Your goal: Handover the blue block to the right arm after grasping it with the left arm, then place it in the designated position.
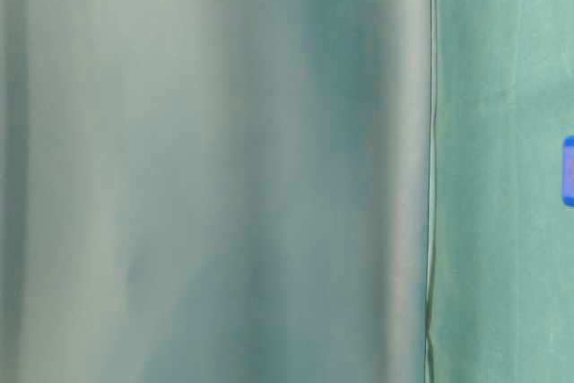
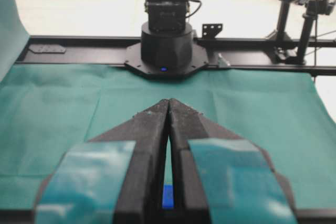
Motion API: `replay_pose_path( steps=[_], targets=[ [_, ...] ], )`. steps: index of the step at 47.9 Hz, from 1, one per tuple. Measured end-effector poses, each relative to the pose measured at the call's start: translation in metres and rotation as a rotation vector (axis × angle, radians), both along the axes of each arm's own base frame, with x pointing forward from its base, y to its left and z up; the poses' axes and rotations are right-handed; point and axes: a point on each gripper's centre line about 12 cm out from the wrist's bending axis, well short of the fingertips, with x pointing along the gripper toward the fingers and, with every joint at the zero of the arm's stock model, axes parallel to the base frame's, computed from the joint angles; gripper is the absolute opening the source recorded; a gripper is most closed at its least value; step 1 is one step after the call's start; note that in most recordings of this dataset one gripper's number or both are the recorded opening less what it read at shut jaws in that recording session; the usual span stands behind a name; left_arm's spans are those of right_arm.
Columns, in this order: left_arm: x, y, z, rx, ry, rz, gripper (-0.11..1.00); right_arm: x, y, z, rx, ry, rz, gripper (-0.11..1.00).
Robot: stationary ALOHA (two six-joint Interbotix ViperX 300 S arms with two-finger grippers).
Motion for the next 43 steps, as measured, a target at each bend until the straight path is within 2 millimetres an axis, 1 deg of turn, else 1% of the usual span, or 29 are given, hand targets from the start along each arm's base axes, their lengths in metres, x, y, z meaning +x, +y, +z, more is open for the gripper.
replay_pose_path(
  steps=[6, 12, 29, 32, 35, 37, 39, 43],
  targets=[
    [0.0020, 0.0000, -0.0036, -0.012, 0.035, 0.000, 0.02, 0.0009, -0.0007, -0.0025, 0.017, 0.018, -0.003, 0.00],
    [0.0049, 0.0000, -0.0015, -0.011, 0.043, 0.000, 0.02, 0.0024, -0.0011, -0.0062, 0.024, 0.048, -0.004, 0.00],
    [0.0069, 0.0001, -0.0038, -0.012, 0.063, 0.000, 0.02, 0.0035, -0.0011, -0.0024, 0.029, 0.049, -0.004, 0.00],
    [0.0069, 0.0000, -0.0038, -0.012, 0.063, 0.000, 0.04, 0.0036, -0.0014, -0.0025, 0.031, 0.054, -0.006, 0.00],
    [0.0069, 0.0000, -0.0038, -0.011, 0.063, 0.000, 0.13, 0.0036, -0.0011, -0.0027, 0.034, 0.055, -0.004, 0.01],
    [0.0069, 0.0001, -0.0038, -0.012, 0.063, 0.000, 0.21, 0.0034, -0.0011, -0.0024, 0.038, 0.054, -0.004, 0.06],
    [0.0069, 0.0001, -0.0038, -0.012, 0.063, 0.000, 0.31, 0.0036, -0.0014, -0.0029, 0.044, 0.057, -0.005, 0.14],
    [0.0069, 0.0001, -0.0038, -0.012, 0.063, 0.000, 0.55, 0.0036, -0.0011, -0.0031, 0.055, 0.058, -0.003, 0.36]
  ],
)
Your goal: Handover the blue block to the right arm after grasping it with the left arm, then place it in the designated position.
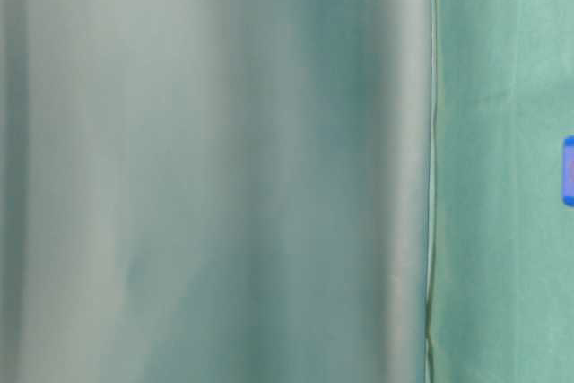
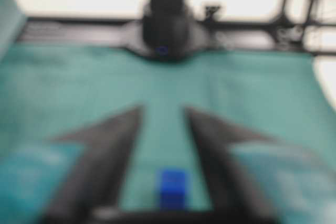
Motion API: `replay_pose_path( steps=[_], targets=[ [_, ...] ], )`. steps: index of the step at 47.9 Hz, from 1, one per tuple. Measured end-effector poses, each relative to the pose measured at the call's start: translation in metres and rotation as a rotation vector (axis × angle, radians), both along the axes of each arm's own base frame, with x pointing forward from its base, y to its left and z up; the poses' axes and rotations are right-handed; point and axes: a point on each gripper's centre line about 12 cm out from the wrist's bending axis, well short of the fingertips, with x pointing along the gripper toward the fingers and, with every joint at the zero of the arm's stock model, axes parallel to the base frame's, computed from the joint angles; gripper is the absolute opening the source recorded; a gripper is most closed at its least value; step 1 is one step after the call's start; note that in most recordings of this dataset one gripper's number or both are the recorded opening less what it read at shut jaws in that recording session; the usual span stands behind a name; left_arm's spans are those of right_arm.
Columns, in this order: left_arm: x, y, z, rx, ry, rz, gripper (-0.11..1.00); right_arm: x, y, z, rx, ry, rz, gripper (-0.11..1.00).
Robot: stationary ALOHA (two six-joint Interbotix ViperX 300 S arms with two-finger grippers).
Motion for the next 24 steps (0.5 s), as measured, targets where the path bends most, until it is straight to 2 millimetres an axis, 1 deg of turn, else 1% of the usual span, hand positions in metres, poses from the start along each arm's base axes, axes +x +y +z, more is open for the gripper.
replay_pose_path(
  steps=[5, 8, 10, 13, 24],
  targets=[
    [0.0000, 0.0000, 0.0000, 0.000, 0.000, 0.000, 0.84, 0.0001, -0.0003, 0.0005, 0.002, 0.000, -0.001, 0.68],
    [0.0000, 0.0000, 0.0000, 0.000, 0.000, 0.000, 0.95, 0.0006, -0.0003, -0.0004, -0.001, 0.005, -0.001, 0.83],
    [0.0000, 0.0000, 0.0000, 0.000, 0.000, 0.000, 0.99, 0.0009, -0.0003, 0.0000, -0.001, 0.005, -0.001, 0.90],
    [0.0000, 0.0000, 0.0000, 0.000, 0.000, 0.000, 1.00, 0.0015, -0.0003, -0.0007, 0.000, 0.008, -0.001, 0.94],
    [0.0000, 0.0000, 0.0000, 0.000, 0.000, 0.000, 1.00, 0.0018, -0.0003, -0.0003, 0.000, 0.008, -0.001, 0.95]
  ],
)
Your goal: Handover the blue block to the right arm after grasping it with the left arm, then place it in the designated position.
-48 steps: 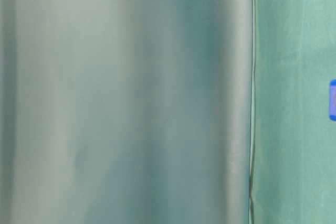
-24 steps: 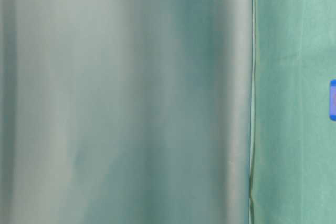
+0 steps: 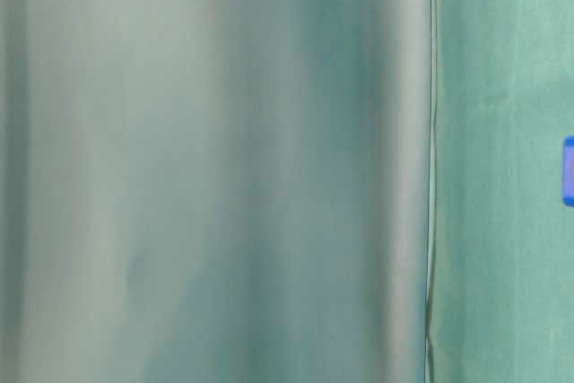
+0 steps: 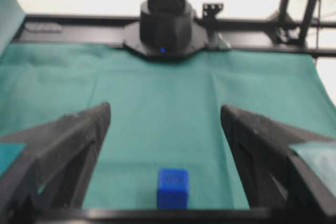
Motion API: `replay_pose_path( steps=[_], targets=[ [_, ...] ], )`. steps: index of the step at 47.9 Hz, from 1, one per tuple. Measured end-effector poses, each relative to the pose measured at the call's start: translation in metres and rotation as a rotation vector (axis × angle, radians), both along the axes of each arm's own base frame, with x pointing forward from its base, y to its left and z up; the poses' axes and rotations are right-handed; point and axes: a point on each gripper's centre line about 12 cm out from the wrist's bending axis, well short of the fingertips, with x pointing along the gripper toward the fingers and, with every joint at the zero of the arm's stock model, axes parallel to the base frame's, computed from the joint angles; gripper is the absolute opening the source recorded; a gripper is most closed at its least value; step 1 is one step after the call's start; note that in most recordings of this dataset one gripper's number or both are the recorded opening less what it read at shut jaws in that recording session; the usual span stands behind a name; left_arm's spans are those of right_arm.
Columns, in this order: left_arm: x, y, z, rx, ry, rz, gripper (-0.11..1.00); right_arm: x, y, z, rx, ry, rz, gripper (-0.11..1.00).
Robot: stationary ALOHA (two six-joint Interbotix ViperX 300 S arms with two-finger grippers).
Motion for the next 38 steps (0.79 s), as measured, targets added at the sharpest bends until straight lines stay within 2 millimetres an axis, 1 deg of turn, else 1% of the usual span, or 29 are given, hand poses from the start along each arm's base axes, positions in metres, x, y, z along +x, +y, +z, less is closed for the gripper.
replay_pose_path(
  steps=[13, 21, 26, 38],
  targets=[
    [0.000, 0.000, 0.000, 0.000, 0.000, 0.000, 1.00, 0.000, 0.000, 0.000, 0.002, 0.002, -0.002, 0.95],
    [0.006, 0.000, 0.002, 0.000, 0.006, 0.000, 1.00, 0.000, 0.000, 0.000, 0.000, 0.000, -0.002, 0.95],
    [0.015, 0.000, 0.003, 0.000, 0.025, 0.000, 1.00, 0.000, 0.000, 0.001, -0.002, -0.003, -0.002, 0.95],
    [0.049, 0.000, 0.010, 0.000, 0.061, 0.000, 1.00, 0.001, 0.000, 0.001, -0.003, 0.000, -0.001, 0.95]
  ],
)
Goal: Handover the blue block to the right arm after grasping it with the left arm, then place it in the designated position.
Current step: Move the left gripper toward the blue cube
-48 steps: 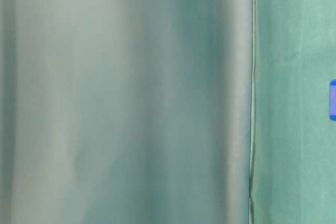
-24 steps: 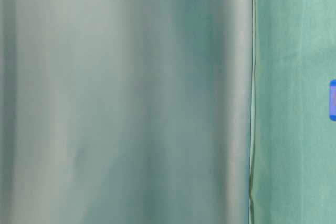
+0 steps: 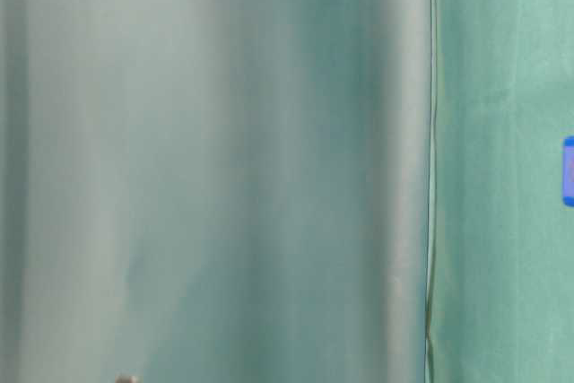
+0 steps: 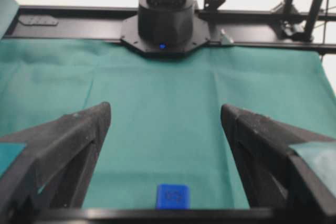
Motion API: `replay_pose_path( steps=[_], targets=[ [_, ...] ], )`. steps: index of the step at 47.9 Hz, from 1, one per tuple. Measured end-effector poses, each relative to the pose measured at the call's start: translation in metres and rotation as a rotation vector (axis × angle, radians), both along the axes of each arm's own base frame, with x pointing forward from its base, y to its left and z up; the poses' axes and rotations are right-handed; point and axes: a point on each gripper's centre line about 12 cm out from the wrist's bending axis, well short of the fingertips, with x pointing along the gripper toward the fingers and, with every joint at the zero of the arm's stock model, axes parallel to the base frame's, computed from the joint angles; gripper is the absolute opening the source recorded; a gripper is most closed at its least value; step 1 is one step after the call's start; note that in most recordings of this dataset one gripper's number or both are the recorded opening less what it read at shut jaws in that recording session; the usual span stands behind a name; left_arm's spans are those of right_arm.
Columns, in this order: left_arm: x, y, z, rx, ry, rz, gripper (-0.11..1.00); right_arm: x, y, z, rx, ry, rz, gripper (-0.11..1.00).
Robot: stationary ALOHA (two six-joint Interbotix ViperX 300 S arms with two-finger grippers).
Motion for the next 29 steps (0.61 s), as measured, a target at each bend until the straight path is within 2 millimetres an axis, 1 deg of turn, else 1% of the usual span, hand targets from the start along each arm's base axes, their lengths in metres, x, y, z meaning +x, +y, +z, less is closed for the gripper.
replay_pose_path(
  steps=[12, 19, 29],
  targets=[
    [0.035, 0.000, 0.002, 0.005, 0.015, 0.000, 1.00, 0.001, 0.000, 0.000, -0.001, 0.002, 0.000, 0.95],
    [0.060, 0.000, 0.000, 0.005, 0.037, 0.000, 1.00, 0.001, 0.000, -0.002, -0.001, 0.008, 0.000, 0.95],
    [0.092, 0.000, 0.004, 0.011, 0.046, -0.001, 1.00, 0.003, 0.000, -0.004, -0.001, 0.017, 0.000, 0.95]
  ],
)
